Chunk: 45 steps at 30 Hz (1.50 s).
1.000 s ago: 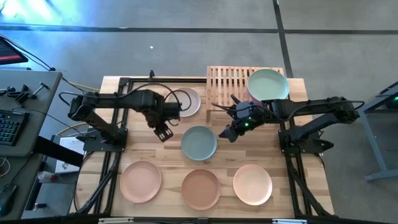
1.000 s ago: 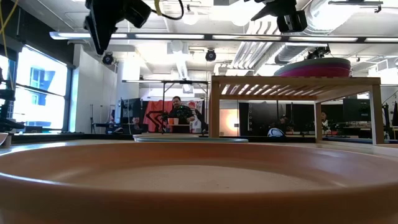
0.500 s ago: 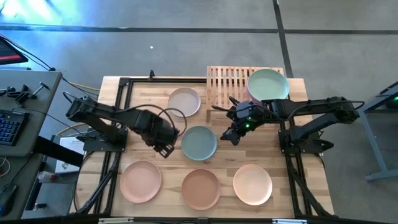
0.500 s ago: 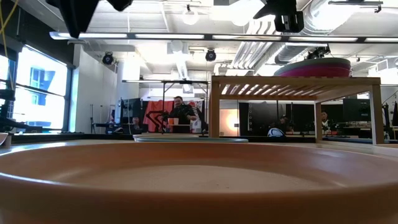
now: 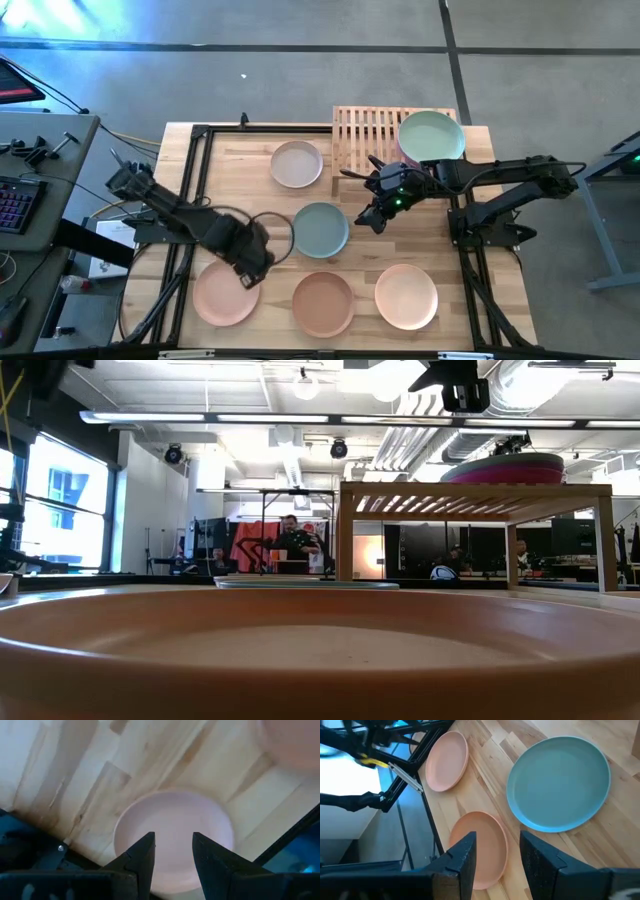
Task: Place and stack plates onto a shelf
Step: Stack the light brown plate on the green plate on the shelf
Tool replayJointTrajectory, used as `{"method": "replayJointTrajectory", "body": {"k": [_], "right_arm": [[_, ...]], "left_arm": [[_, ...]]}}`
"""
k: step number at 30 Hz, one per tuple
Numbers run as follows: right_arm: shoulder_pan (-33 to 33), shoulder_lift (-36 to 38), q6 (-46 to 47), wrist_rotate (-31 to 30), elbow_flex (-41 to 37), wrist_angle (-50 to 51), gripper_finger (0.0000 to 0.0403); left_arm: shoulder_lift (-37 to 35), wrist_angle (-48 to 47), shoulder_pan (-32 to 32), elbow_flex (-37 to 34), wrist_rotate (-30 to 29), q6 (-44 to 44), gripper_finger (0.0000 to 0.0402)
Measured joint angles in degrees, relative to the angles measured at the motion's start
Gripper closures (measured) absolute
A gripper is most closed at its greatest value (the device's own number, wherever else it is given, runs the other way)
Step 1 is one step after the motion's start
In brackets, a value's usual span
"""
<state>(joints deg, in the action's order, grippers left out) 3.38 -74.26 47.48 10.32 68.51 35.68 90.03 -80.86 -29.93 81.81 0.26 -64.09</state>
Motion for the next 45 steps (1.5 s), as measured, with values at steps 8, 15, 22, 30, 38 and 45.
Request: {"method": "replayJointTrajectory", "body": {"k": [8, 15, 22, 30, 38, 45], "right_arm": [[0.0, 0.0, -0.1, 0.0, 0.0, 0.1, 0.0273], [0.0, 0.0, -1.5, -1.0, 0.0, 0.1, 0.0273], [0.0, 0.0, -3.0, -1.5, 0.0, 0.1, 0.0273], [0.0, 0.0, -3.0, -3.0, 0.0, 1.1, 0.0273], [0.0, 0.0, -3.0, -3.1, 0.0, 1.7, 0.0273], [0.0, 0.0, -3.0, -3.1, 0.0, 1.8, 0.0273]], "left_arm": [[-0.1, 8.0, -12.2, -9.1, 4.7, 0.0, 0.0282], [0.0, 16.4, -21.4, -12.9, 4.3, -3.1, 0.0282], [2.0, 19.9, -28.1, -13.6, 4.1, -0.2, 0.0282], [6.9, 25.8, -31.5, -13.6, 4.1, 8.4, 0.0282], [13.4, 27.0, -32.1, -13.6, 4.6, 12.8, 0.0282], [17.0, 27.4, -32.0, -13.6, 5.0, 12.8, 0.0282]]}}
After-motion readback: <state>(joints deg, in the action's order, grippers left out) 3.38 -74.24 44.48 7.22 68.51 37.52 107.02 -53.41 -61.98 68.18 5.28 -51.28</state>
